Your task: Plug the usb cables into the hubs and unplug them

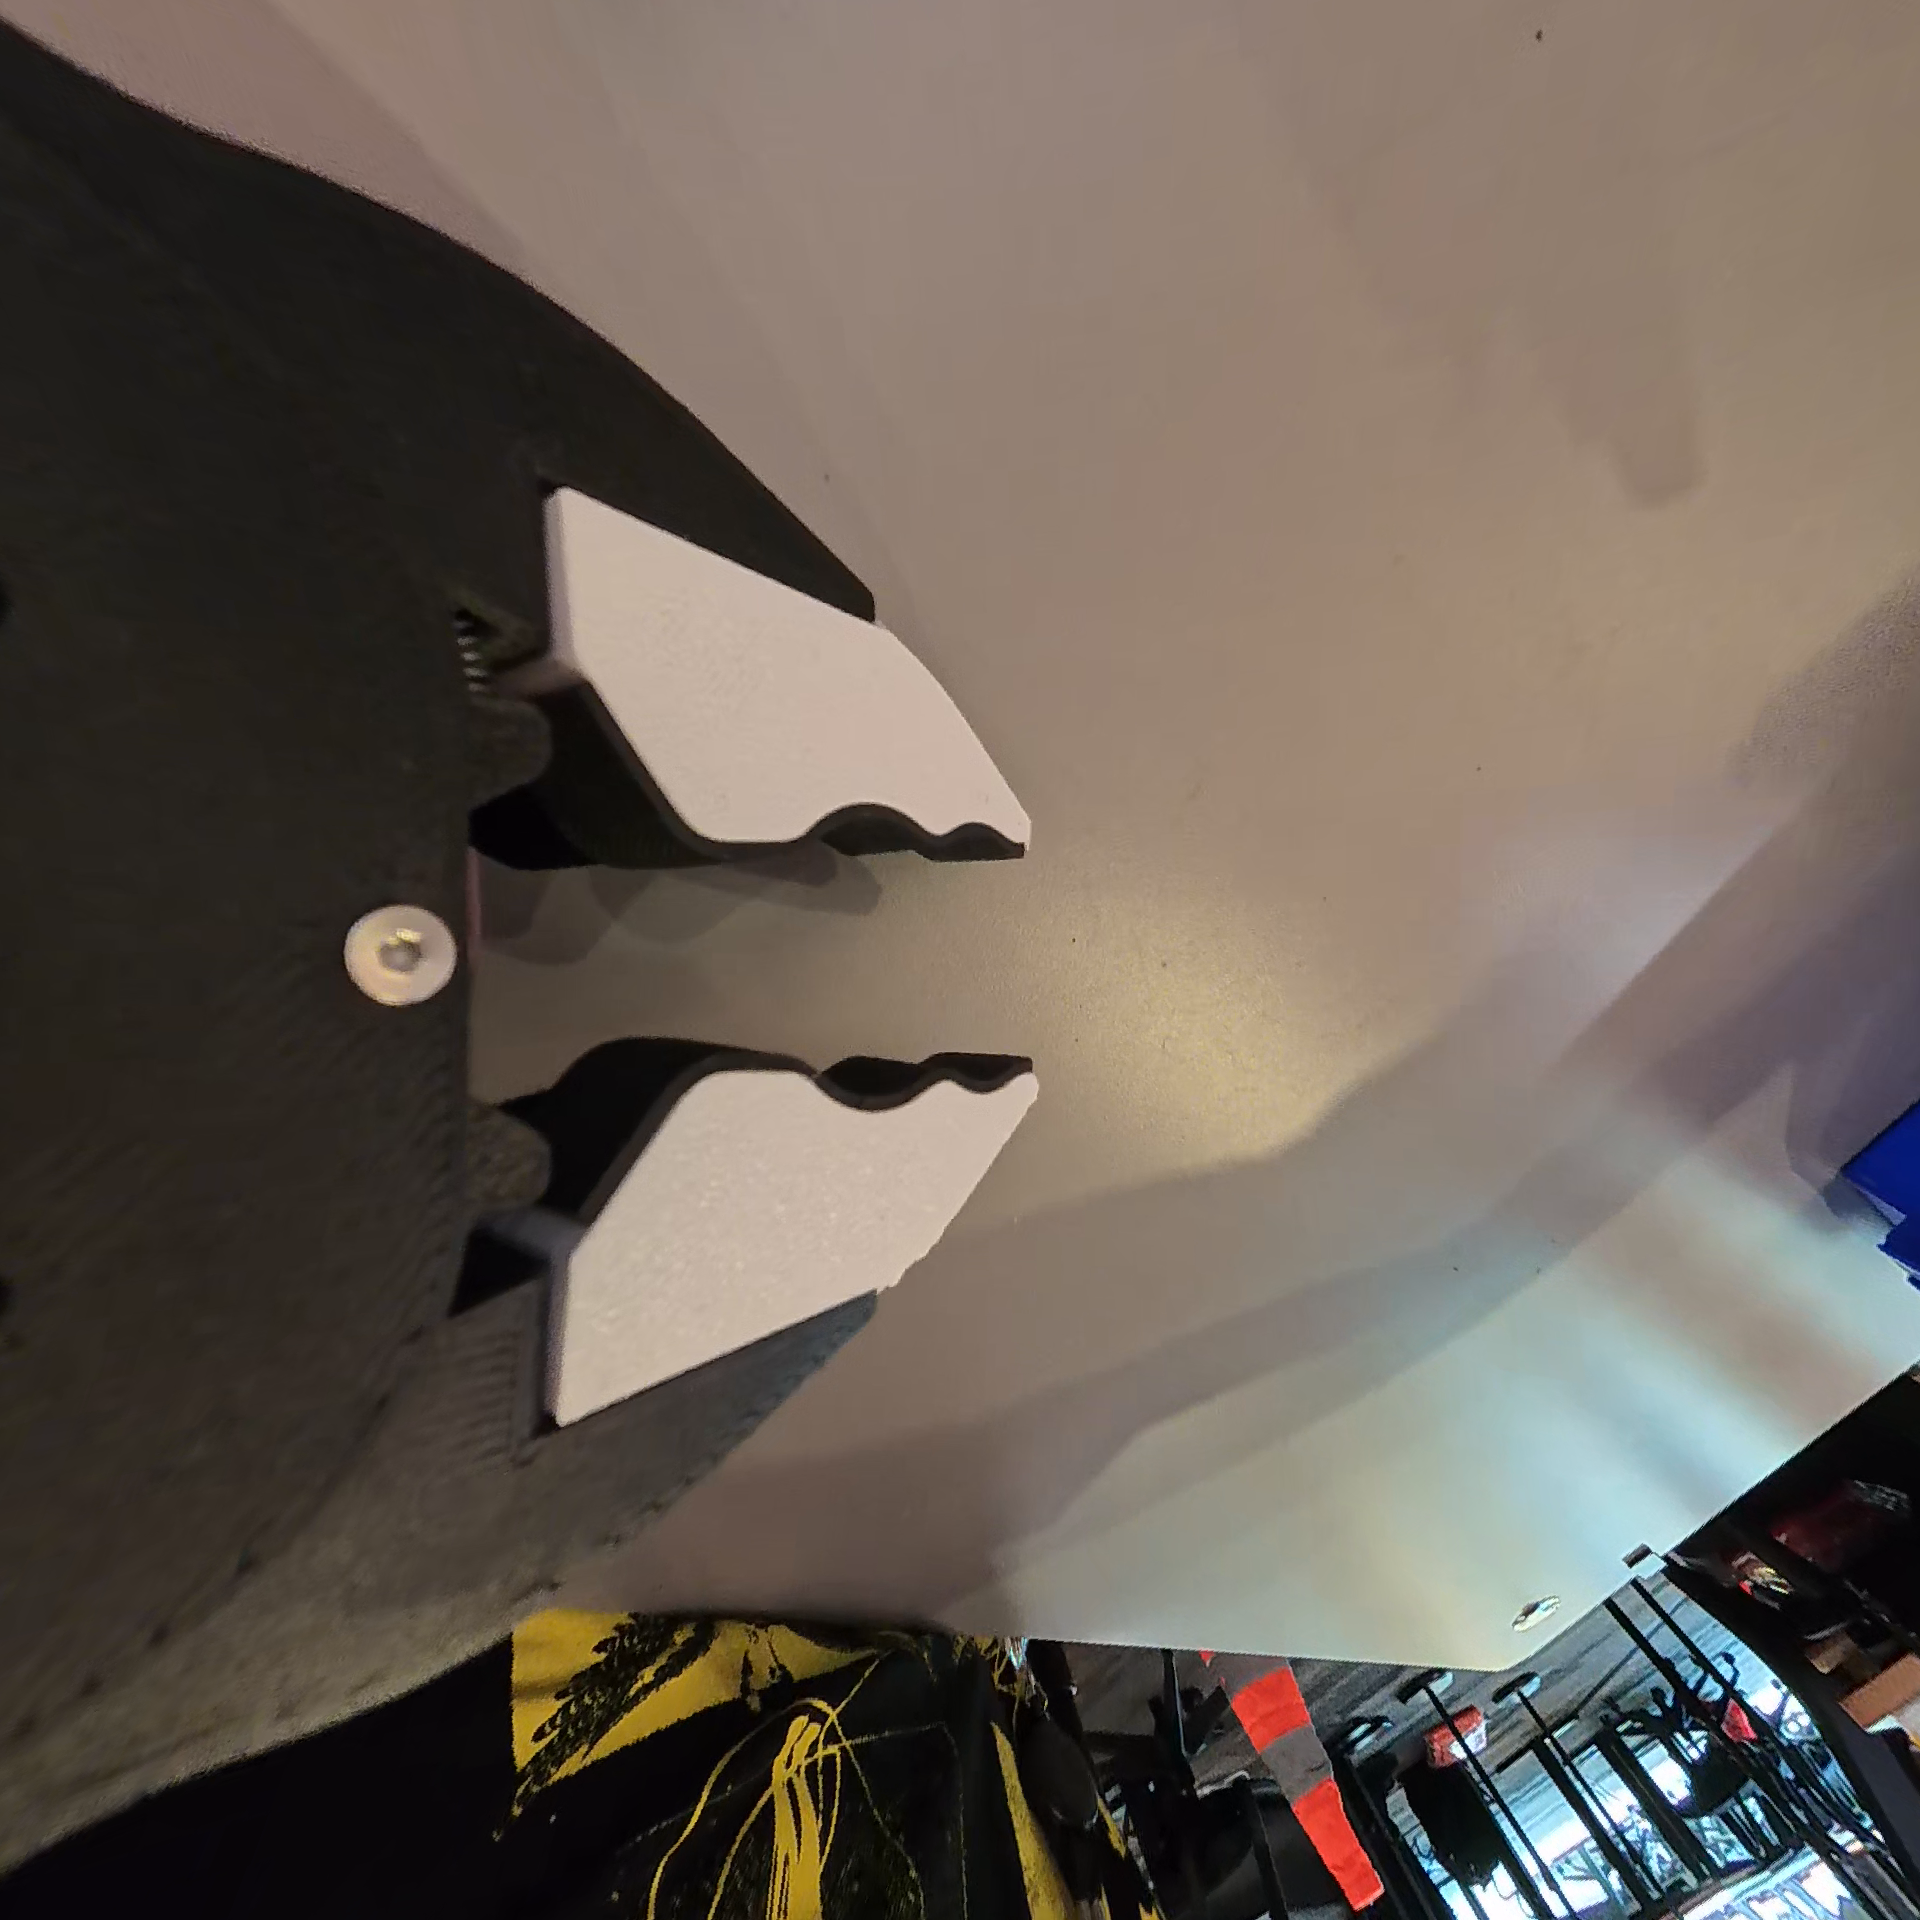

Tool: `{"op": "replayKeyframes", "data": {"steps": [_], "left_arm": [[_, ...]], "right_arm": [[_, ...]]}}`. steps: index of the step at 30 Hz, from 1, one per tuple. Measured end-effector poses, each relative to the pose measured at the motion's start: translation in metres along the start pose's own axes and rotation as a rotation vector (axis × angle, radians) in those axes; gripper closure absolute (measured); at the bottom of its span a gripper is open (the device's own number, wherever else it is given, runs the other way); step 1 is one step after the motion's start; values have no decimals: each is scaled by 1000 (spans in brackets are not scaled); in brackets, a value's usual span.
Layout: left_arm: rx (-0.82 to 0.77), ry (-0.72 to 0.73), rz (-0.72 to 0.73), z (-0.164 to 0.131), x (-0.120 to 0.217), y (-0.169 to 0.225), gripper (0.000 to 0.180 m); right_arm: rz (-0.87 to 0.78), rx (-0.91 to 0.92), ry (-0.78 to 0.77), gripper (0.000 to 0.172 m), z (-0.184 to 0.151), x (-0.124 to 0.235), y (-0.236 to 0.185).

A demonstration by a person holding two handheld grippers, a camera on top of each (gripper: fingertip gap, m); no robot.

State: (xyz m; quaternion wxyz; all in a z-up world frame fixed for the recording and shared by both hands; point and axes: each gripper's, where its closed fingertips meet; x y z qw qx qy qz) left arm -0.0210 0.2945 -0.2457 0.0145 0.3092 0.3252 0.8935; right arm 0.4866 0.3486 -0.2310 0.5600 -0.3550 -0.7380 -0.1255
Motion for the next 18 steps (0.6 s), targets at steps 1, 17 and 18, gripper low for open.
{"op": "replayKeyframes", "data": {"steps": [1, 17, 18], "left_arm": [[3, -1, -2, 0, 0, 0, 145], [13, -10, -17, -1, 0, 0, 145], [15, -10, -17, 0, 0, 0, 145]], "right_arm": [[-8, -6, -1, 147, 0, 8, 0], [-748, -153, 214, 98, -50, 205, -9], [-794, -180, 271, 99, -59, 216, -23]]}}
Point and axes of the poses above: each gripper's, where its closed fingertips meet, x back along the fingers, z out of its top, y = z × x across the jaws, and after that the axes turned 11 degrees about x, right-handed
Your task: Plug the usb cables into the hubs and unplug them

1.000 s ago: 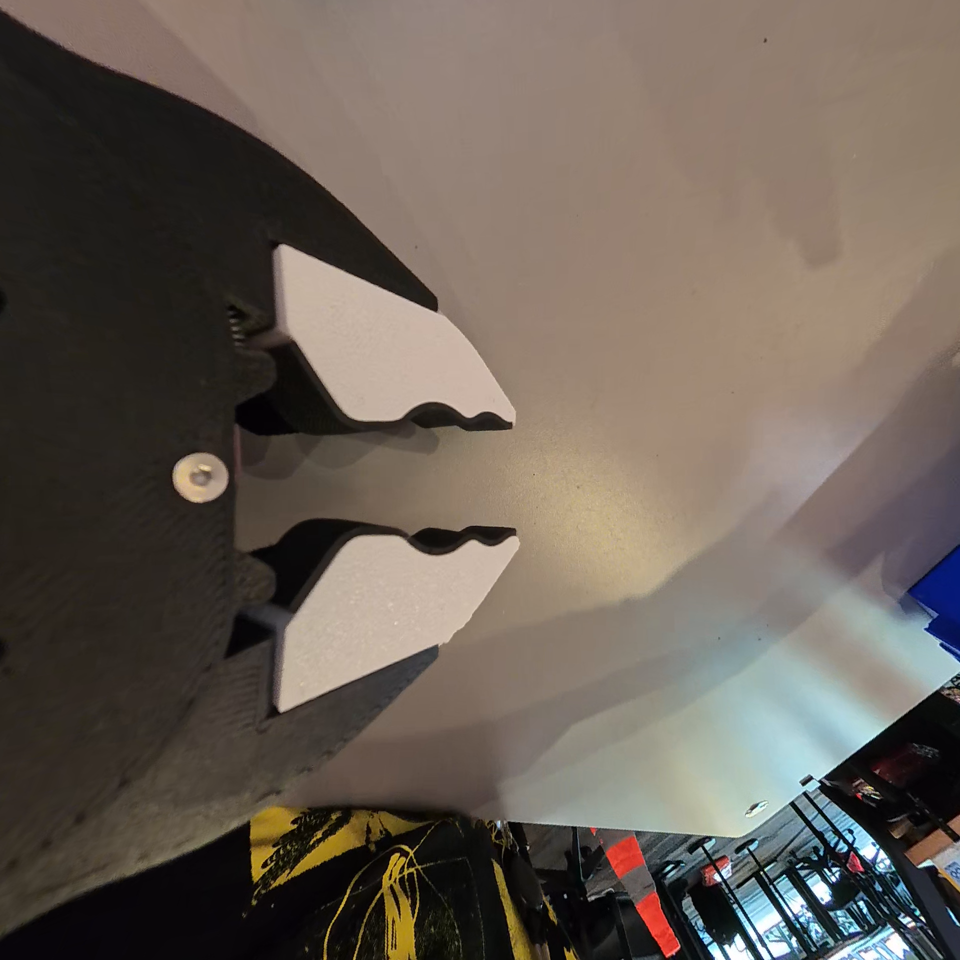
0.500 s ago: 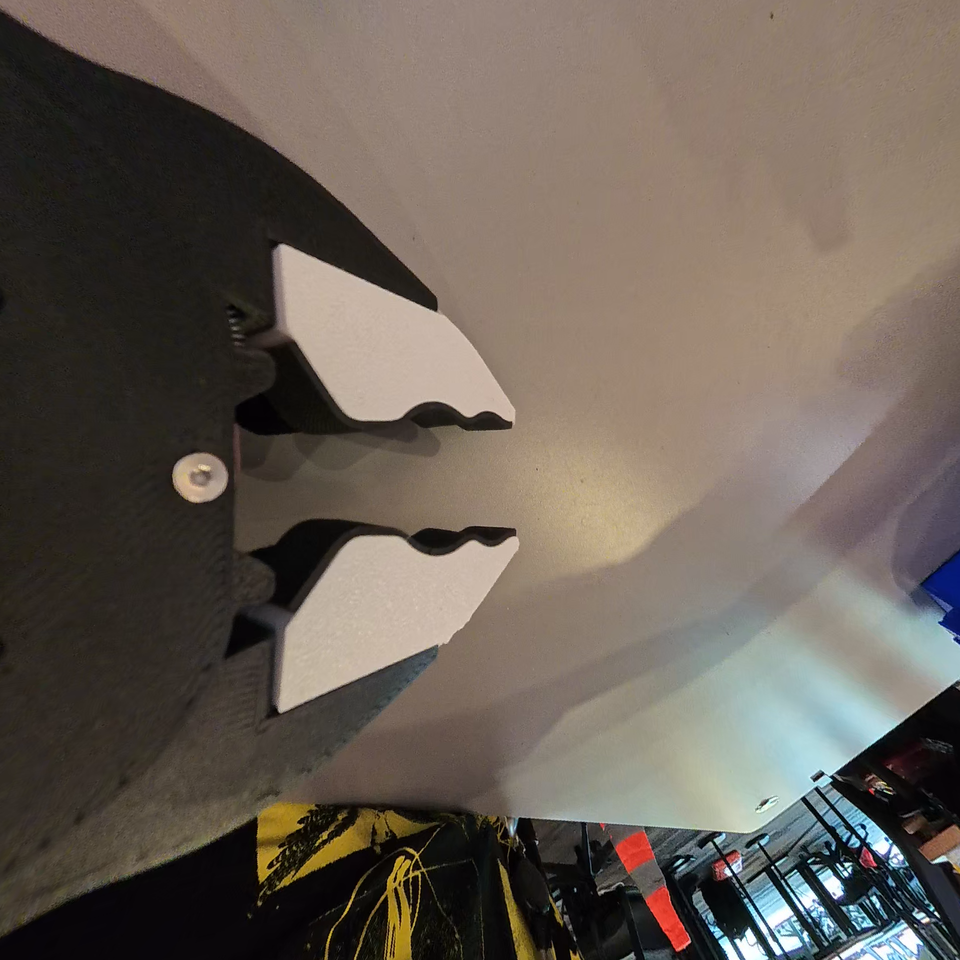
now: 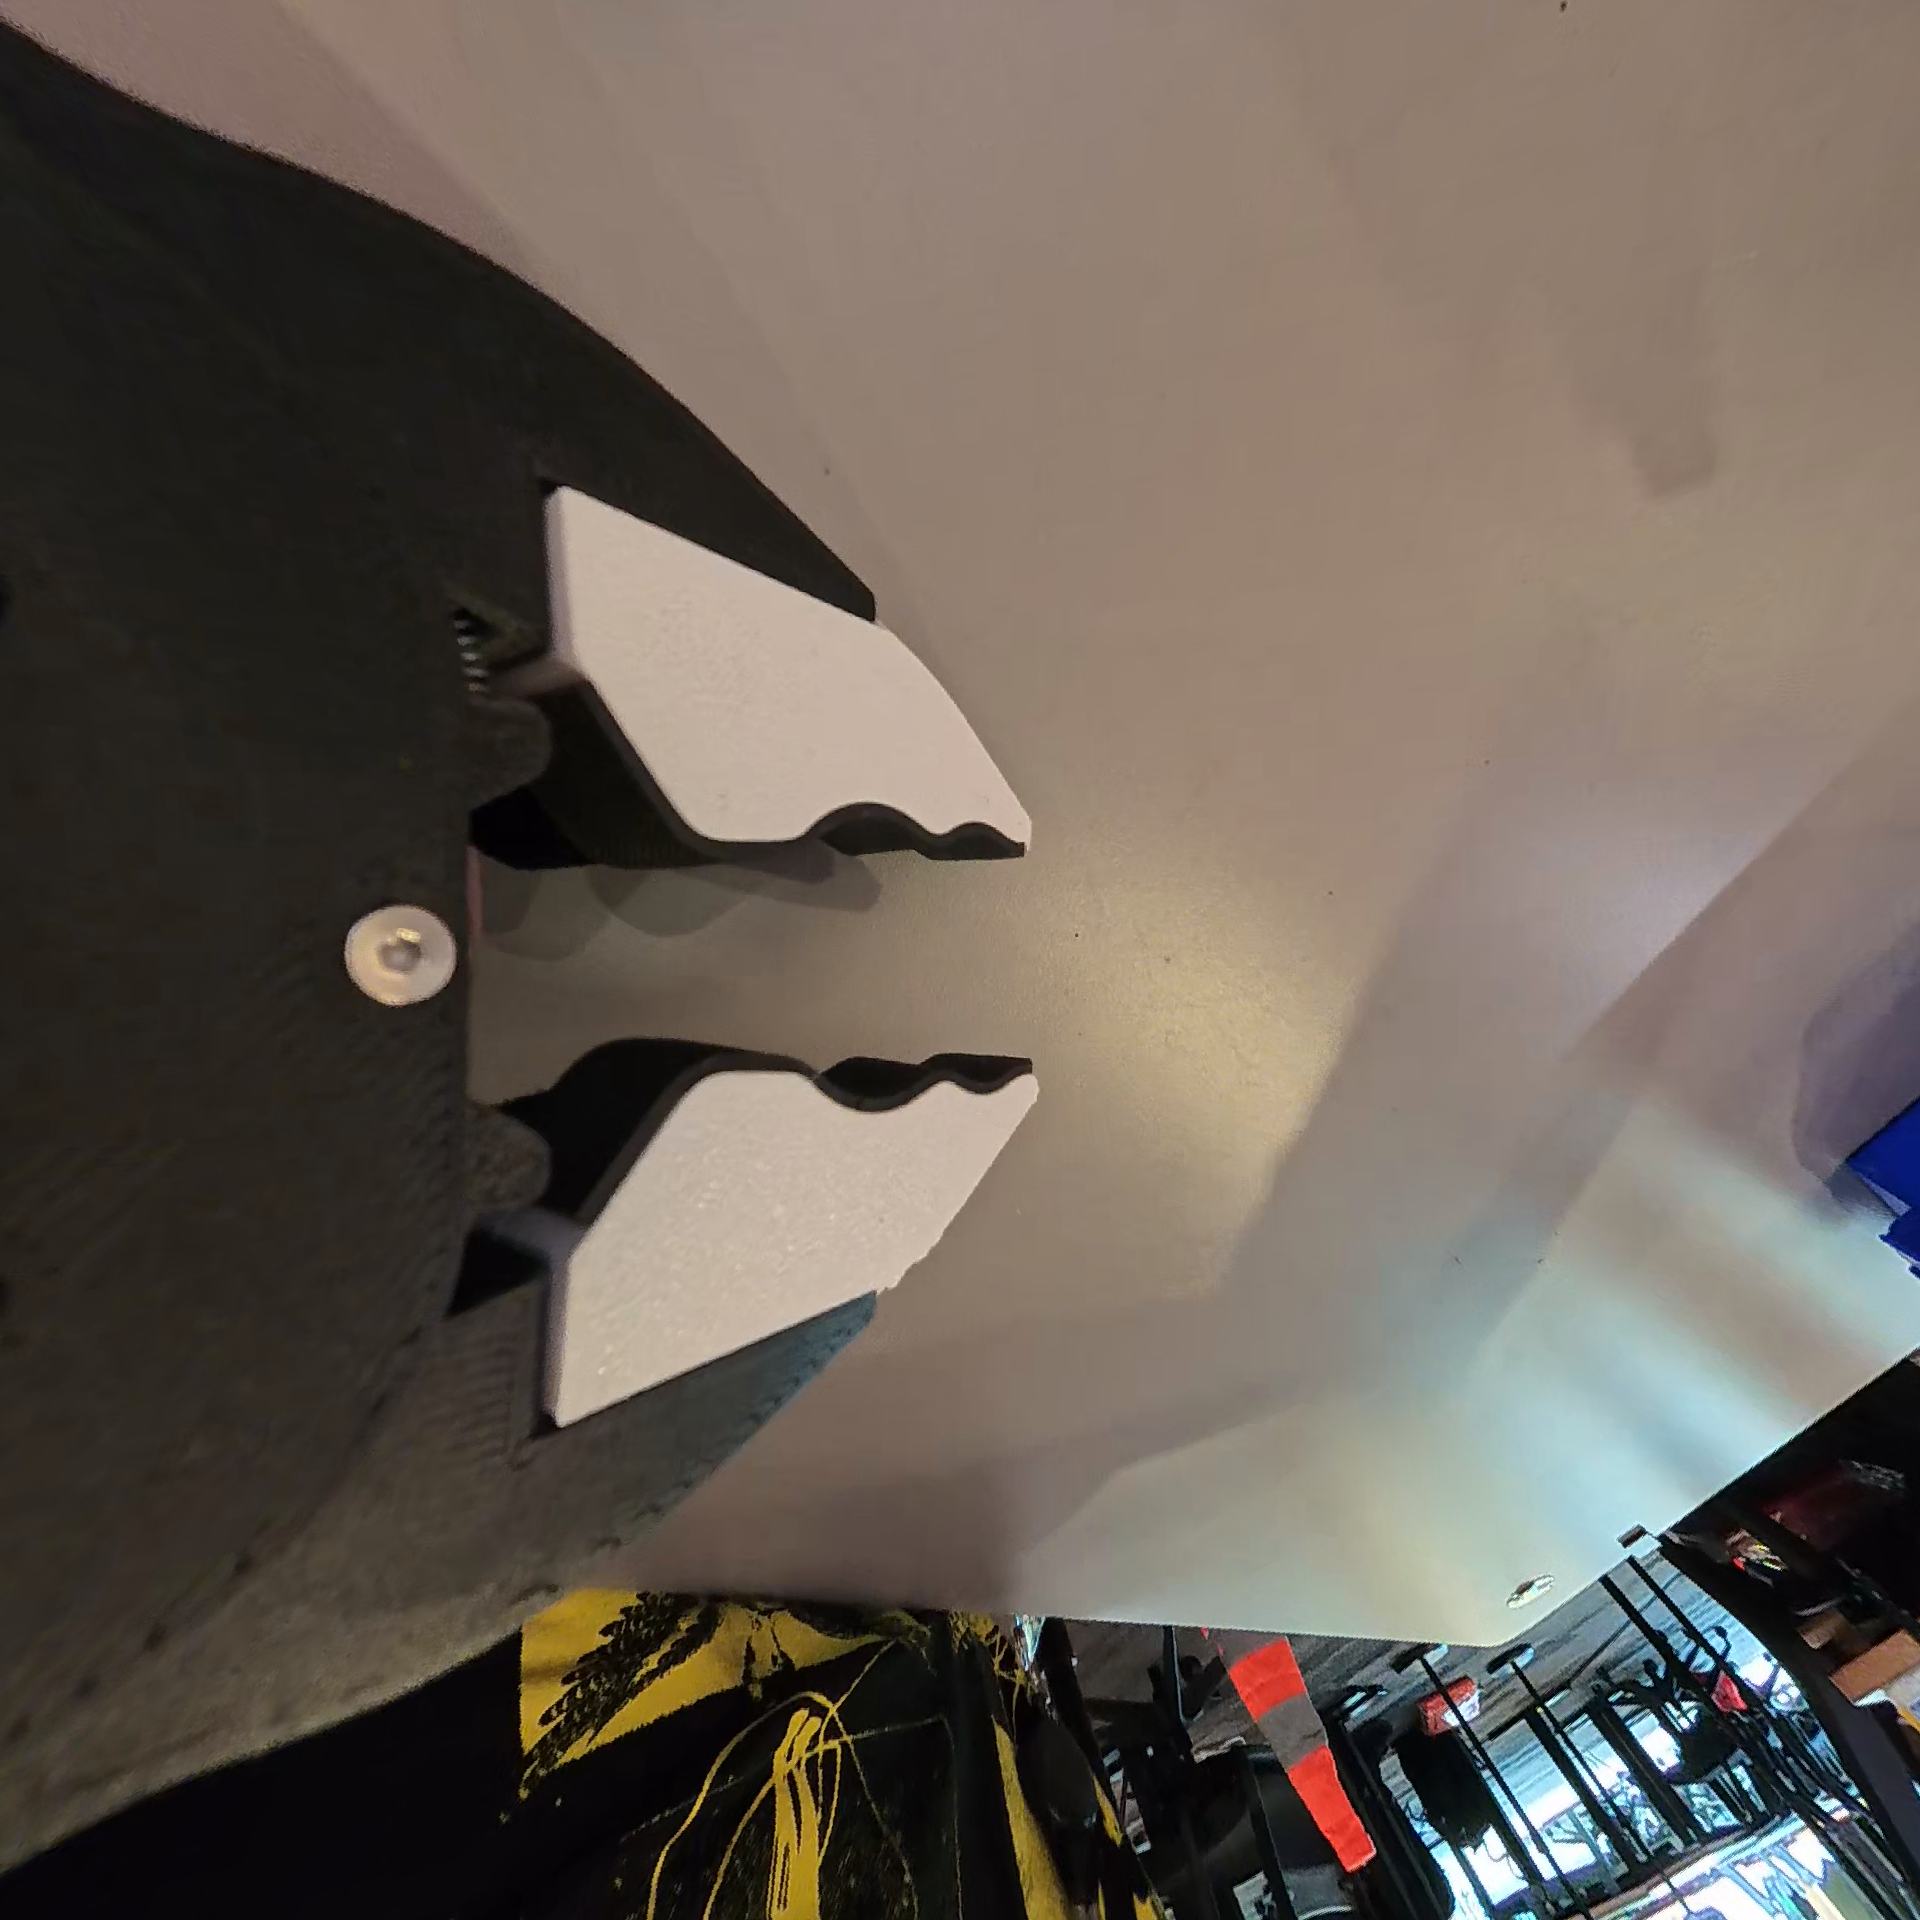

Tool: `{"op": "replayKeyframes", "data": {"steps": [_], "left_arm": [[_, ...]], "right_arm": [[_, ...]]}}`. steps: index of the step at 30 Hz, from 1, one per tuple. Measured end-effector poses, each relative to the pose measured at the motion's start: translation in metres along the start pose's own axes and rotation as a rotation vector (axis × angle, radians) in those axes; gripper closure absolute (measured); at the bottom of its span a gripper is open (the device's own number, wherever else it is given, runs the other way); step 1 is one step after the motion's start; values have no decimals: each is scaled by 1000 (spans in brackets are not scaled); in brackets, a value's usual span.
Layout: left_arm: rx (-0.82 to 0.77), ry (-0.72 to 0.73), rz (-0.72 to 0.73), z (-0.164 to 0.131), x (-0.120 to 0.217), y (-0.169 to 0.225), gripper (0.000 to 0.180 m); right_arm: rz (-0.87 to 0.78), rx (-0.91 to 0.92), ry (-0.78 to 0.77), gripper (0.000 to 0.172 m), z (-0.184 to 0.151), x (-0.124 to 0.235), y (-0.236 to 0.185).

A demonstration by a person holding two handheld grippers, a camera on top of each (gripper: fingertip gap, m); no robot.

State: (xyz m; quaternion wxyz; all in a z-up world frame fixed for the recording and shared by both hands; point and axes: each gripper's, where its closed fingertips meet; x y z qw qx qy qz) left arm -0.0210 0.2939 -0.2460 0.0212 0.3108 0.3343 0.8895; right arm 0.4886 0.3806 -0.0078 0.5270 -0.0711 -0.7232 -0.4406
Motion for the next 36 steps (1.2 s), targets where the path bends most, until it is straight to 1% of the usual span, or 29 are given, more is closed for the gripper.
{"op": "replayKeyframes", "data": {"steps": [2, 4, 6, 8, 10, 12, 14, 16, 18, 19, 21, 23, 24, 25, 26, 27, 28, 29, 31, 32, 34, 35, 36], "left_arm": [[4, 1, 5, 0, 0, -1, 145], [1, -3, 14, 0, -1, -1, 145], [-5, -7, 32, -1, -2, -3, 144], [-15, -5, 60, -1, -4, -4, 142], [-25, -10, 83, -2, -5, -5, 139], [-33, -8, 115, -2, -6, -7, 138], [-45, 19, 136, 1, -5, -8, 136], [-82, 122, 148, 13, 2, -4, 137], [-125, 226, 205, 27, 16, -4, 136], [-154, 264, 249, 33, 25, -4, 135], [-220, 396, 431, 55, 57, -11, 129], [-242, 562, 662, 77, 104, -24, 119], [-232, 633, 805, 85, 130, -36, 107], [-216, 656, 908, 88, 147, -49, 90], [-165, 618, 957, 88, 151, -64, 72], [-100, 555, 977, 84, 148, -81, 66], [-49, 509, 976, 81, 143, -96, 68], [14, 484, 969, 78, 139, -110, 78], [104, 454, 918, 76, 128, -126, 109], [133, 436, 894, 75, 122, -130, 126], [190, 382, 803, 71, 103, -133, 144], [177, 370, 803, 71, 98, -135, 155], [145, 357, 842, 70, 99, -139, 165]], "right_arm": [[-86, -59, 89, 108, -15, 34, -8], [-138, -128, 180, 113, -32, 59, -28], [-156, -200, 249, 120, -51, 73, -60], [-178, -246, 306, 122, -65, 80, -98], [-203, -289, 358, 124, -75, 77, -136], [-207, -345, 404, 125, -82, 67, -173], [-154, -397, 449, 124, -85, 48, -211], [-105, -454, 485, 116, -85, 25, -242], [-73, -483, 489, 100, -81, 7, -267], [-90, -494, 496, 92, -78, 1, -273], [-94, -525, 543, 85, -67, -7, -282], [-110, -580, 591, 79, -55, -12, -280], [-137, -606, 595, 76, -52, -16, -274], [-160, -635, 587, 78, -51, -21, -268], [-173, -663, 574, 78, -49, -27, -262], [-171, -681, 562, 75, -47, -34, -258], [-162, -692, 538, 75, -45, -44, -255], [-149, -700, 511, 76, -45, -55, -252], [-87, -718, 485, 82, -40, -74, -251], [-62, -718, 467, 88, -38, -82, -252], [-10, -695, 448, 114, -31, -93, -256], [-12, -686, 437, 115, -30, -94, -255], [-1, -657, 440, 123, -26, -93, -257]]}}
Point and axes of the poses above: each gripper's, where its closed fingertips meet, x back along the fingers, z out of its top, y = z × x across the jaws, and after that the axes turned 11 degrees about x, right-handed
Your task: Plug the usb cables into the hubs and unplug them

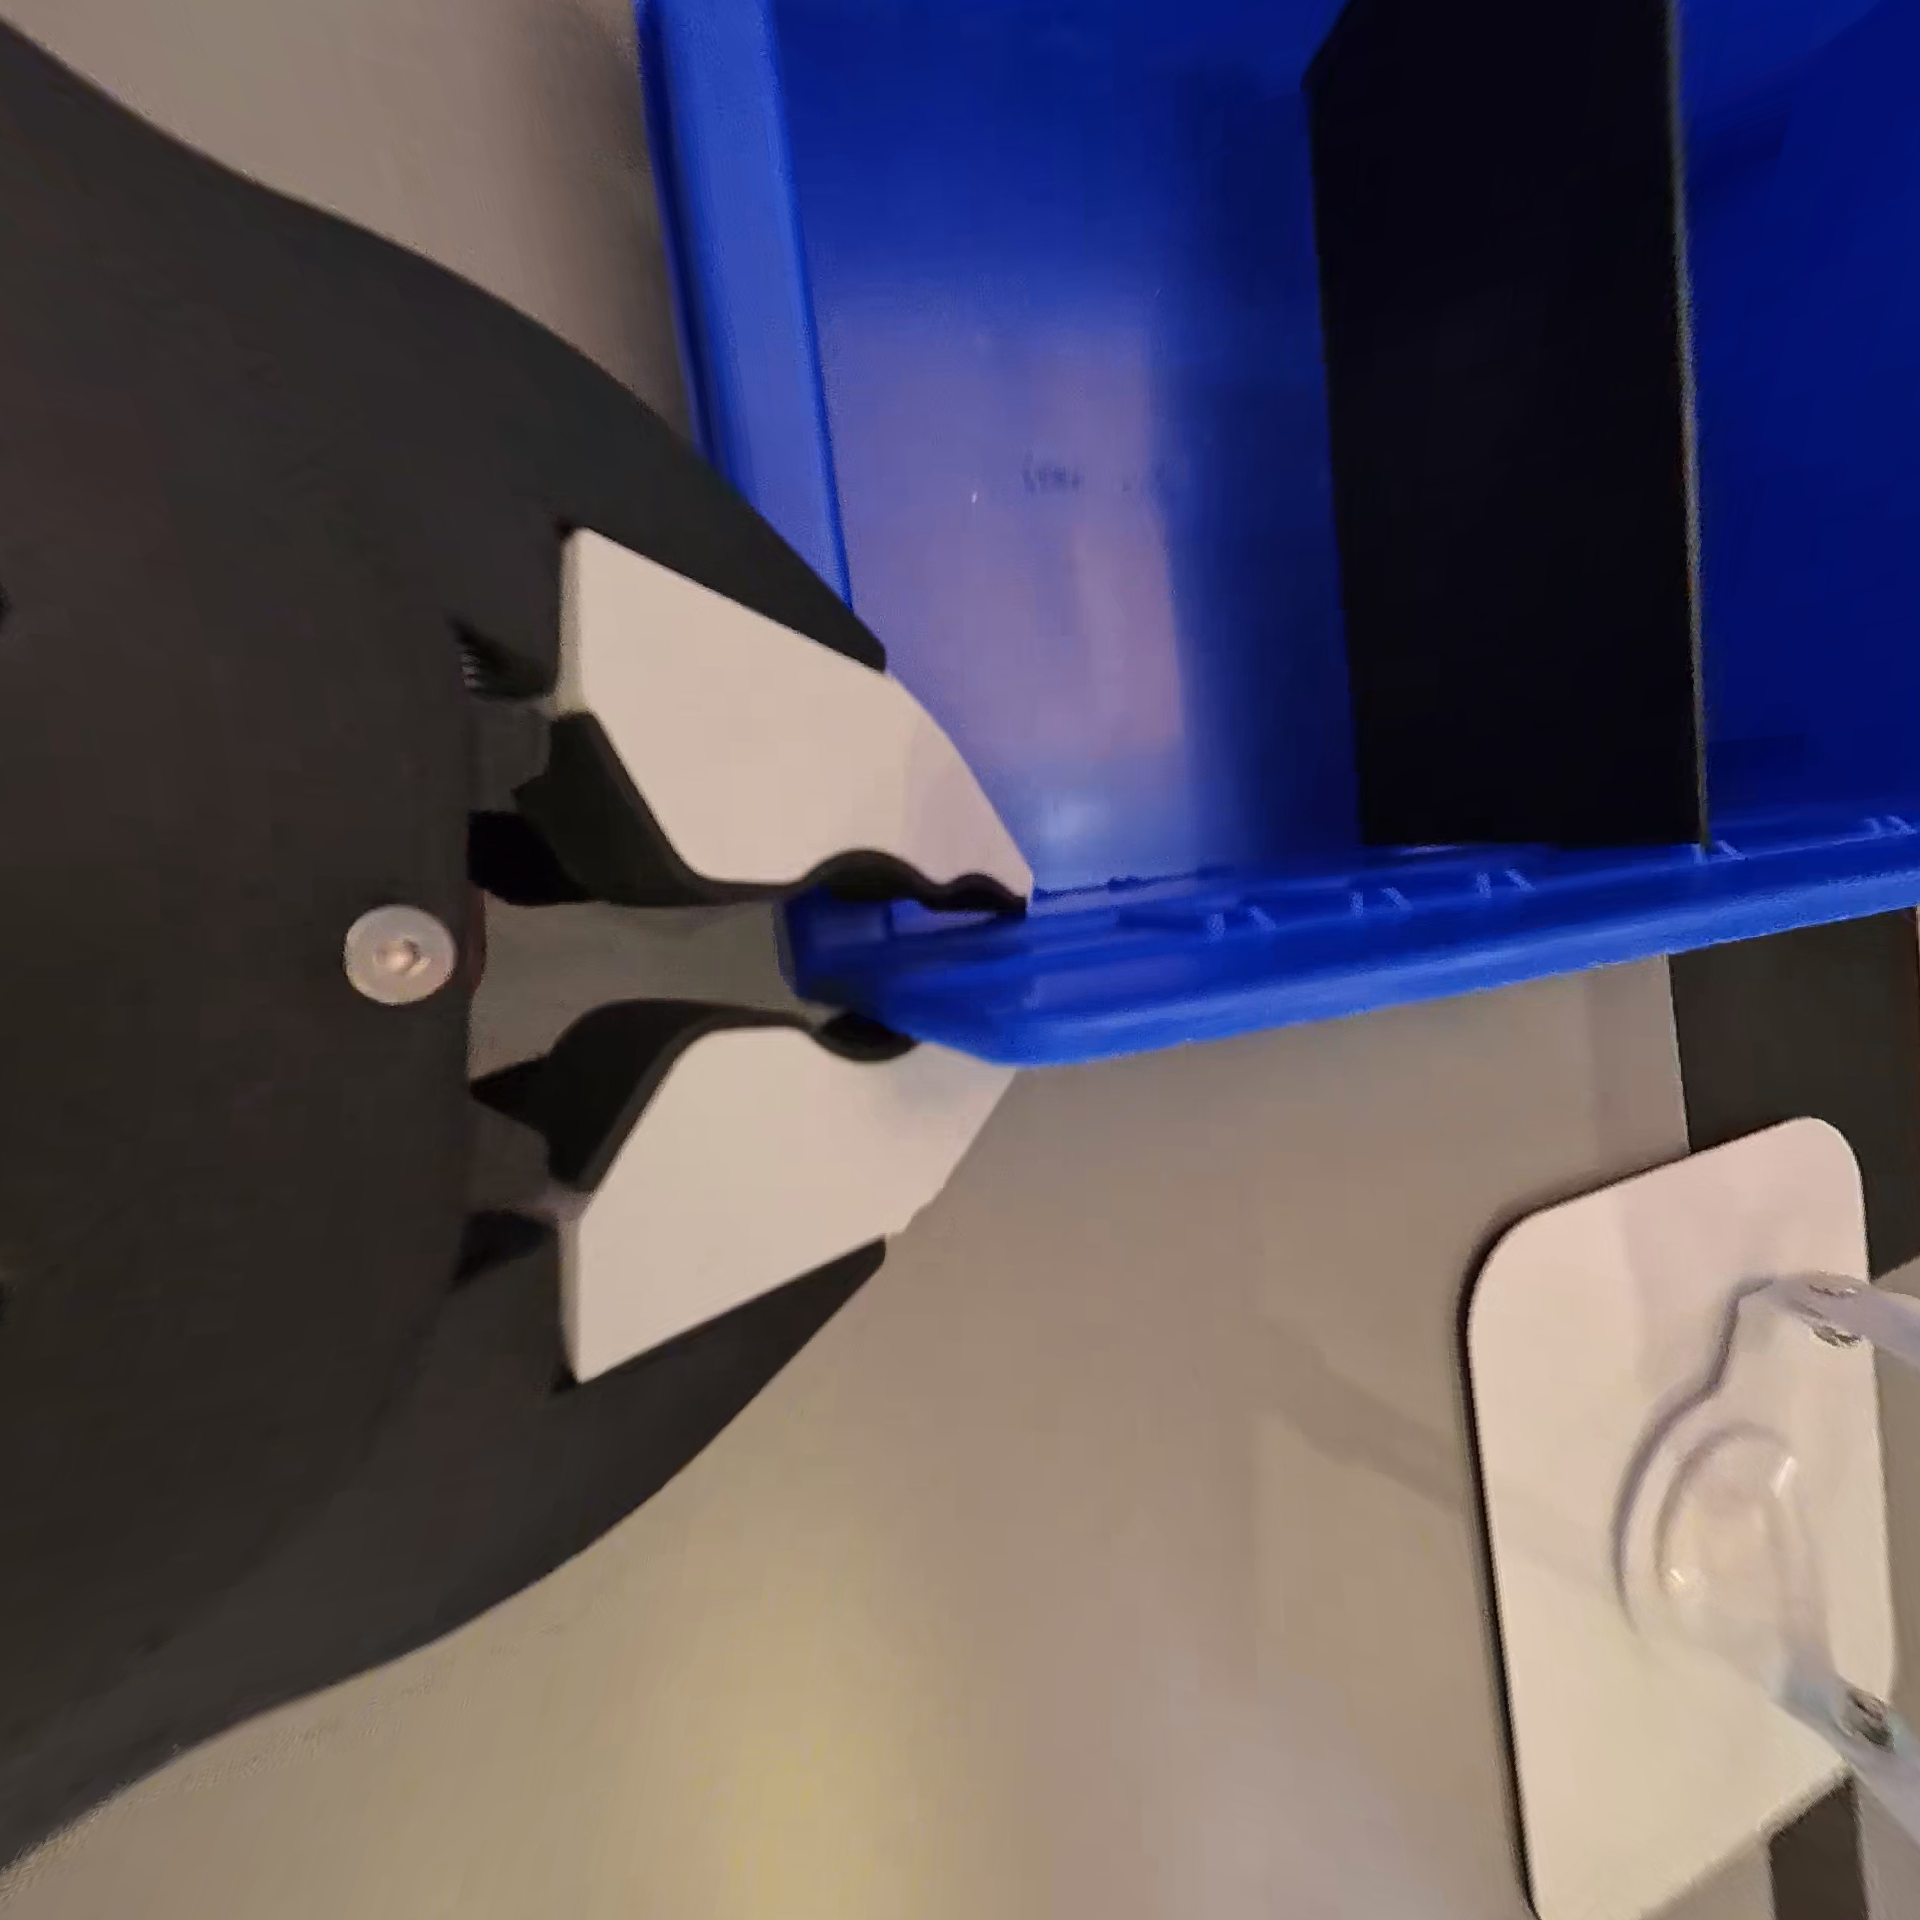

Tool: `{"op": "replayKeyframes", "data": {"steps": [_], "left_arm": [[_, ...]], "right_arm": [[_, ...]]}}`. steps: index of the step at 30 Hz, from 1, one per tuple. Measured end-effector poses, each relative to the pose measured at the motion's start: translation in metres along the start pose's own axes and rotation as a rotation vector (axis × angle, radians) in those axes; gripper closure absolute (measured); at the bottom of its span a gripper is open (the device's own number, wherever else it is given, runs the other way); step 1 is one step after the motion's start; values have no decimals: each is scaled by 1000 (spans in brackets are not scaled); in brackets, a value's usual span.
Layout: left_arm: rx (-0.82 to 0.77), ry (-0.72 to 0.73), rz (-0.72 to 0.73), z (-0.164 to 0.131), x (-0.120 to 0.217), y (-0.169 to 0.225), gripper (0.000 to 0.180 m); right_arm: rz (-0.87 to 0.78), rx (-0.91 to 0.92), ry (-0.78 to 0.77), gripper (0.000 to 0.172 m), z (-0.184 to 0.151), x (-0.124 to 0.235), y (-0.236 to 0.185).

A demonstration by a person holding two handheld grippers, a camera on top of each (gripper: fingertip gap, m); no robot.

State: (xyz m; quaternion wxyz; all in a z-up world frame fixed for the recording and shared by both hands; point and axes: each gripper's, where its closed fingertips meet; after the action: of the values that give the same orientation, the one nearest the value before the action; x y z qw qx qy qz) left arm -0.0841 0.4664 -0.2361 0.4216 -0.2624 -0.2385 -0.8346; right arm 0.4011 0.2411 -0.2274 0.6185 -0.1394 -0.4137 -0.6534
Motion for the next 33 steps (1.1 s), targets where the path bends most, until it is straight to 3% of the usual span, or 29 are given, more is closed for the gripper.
{"op": "replayKeyframes", "data": {"steps": [1, 2, 5, 8, 13, 19, 25, 33], "left_arm": [[-25, 8, 6, 1, -1, 0, 166], [-30, 9, 10, 1, -1, -1, 167], [-75, 8, 53, -1, 6, -8, 173], [-50, -1, 1, -12, 24, -11, 176], [-147, -82, -93, -51, 64, -2, 175], [-318, -194, -215, -113, 126, 8, 176], [-480, -318, -353, -166, 186, 32, 175], [-698, -408, -678, -228, 253, 58, 173]], "right_arm": [[8, 18, -6, 151, 2, 0, -3], [-4, 27, -15, 161, 1, 0, -3], [-24, 25, -33, 163, -5, 3, 2], [-38, 15, -31, 167, -19, 14, 6], [53, -7, 2, 168, -43, 43, -10], [149, 141, 39, 167, -66, 82, -43], [330, 286, 135, 166, -85, 120, -82], [605, 457, 261, 166, -83, 139, -119]]}}
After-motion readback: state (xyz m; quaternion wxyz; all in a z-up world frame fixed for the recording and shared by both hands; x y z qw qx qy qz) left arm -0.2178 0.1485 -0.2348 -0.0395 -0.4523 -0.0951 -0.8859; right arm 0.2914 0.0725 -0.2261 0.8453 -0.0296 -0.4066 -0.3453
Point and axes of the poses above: each gripper's, where its closed fingertips meet, x back along the fingers, z out of its top, y = z × x across the jaws, and after that the axes turned 11 degrees about x, right-handed
